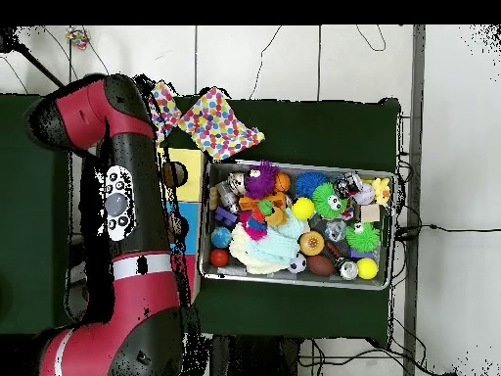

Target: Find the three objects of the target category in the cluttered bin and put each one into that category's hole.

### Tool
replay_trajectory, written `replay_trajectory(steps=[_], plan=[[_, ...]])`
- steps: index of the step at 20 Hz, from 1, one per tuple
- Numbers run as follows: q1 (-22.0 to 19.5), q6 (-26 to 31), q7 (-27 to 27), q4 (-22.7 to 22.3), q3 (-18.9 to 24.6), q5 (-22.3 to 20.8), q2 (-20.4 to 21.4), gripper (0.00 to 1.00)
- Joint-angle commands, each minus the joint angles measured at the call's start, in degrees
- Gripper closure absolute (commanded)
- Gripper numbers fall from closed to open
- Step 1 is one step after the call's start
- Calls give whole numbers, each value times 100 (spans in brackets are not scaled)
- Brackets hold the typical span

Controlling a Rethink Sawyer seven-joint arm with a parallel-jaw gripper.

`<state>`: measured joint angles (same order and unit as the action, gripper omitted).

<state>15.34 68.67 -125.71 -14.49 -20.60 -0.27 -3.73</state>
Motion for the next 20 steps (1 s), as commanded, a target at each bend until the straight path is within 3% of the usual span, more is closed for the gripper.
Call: replay_trajectory(steps=[1,8,20], plan=[[-198,870,-143,375,107,206,-376,0],[-143,828,-332,400,119,259,-454,0],[-245,571,-27,210,247,222,-407,0]])
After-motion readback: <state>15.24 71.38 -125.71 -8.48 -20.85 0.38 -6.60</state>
